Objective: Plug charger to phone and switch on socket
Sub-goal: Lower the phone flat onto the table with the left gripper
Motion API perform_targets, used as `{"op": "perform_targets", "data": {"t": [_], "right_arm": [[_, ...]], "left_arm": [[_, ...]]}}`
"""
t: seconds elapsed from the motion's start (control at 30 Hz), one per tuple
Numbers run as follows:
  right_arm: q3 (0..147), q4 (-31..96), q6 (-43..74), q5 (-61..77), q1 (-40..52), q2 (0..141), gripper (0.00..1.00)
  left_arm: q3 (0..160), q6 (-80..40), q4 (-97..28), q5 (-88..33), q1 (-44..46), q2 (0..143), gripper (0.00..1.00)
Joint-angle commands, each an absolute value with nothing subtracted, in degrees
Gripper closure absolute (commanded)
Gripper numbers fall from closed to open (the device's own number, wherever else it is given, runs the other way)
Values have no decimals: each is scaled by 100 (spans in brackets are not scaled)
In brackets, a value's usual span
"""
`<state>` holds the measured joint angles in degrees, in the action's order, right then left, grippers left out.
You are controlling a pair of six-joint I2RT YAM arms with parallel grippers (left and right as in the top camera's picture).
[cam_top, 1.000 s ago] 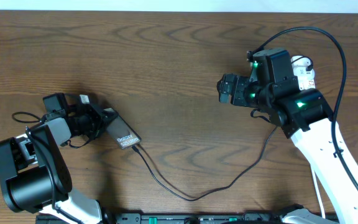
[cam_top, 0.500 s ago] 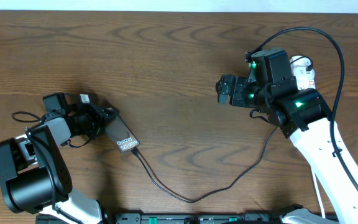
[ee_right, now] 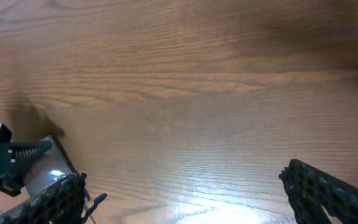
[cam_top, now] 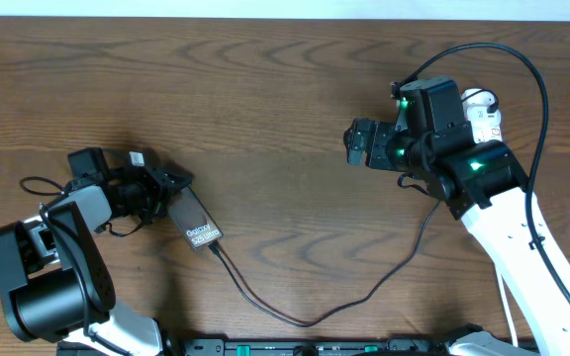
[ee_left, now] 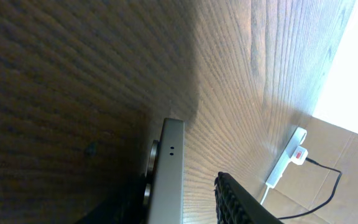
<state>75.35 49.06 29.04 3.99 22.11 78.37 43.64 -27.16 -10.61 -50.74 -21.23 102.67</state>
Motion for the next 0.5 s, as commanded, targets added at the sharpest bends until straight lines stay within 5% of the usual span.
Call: {"op": "perform_targets", "data": {"t": [0.0, 0.47], "right_arm": [[7564, 4956, 2821, 314, 2239, 7876, 1], [7564, 4976, 2821, 314, 2261, 7876, 1]], "left_arm": [[4254, -2722, -1310, -4372, -2141, 10374, 60], [4254, -2722, -2163, -3074, -2143, 10374, 59]]}}
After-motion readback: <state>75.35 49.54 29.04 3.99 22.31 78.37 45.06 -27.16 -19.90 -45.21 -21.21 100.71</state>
